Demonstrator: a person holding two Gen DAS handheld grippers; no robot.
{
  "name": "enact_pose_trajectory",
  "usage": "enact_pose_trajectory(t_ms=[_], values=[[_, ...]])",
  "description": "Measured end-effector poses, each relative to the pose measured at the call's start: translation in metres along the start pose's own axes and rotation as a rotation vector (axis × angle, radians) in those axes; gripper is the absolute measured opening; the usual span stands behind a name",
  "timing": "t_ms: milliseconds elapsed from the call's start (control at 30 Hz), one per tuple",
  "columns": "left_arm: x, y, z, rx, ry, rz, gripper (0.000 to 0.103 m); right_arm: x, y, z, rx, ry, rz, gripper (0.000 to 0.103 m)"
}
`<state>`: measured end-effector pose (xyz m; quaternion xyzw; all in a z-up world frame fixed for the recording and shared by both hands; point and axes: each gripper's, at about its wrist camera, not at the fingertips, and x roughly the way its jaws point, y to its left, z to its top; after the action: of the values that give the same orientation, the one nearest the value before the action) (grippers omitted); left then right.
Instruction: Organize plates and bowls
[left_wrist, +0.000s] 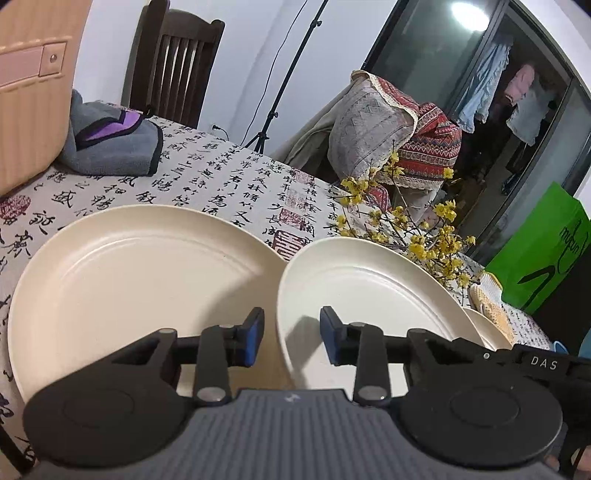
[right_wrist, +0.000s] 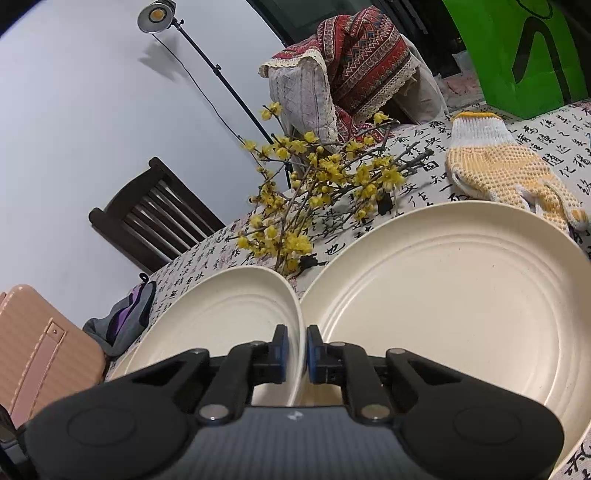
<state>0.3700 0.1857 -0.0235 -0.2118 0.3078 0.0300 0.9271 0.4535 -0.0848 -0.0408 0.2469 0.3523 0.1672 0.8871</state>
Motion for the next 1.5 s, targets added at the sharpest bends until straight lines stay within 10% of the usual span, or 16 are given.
enact_pose_trajectory(t_ms=[1500], values=[[-0.006,-0.017,-0.006,0.135,-0.066,0.076,0.023,-0.009,0.022,-0.008,-0.186,-0.073,-0.07,0.01]])
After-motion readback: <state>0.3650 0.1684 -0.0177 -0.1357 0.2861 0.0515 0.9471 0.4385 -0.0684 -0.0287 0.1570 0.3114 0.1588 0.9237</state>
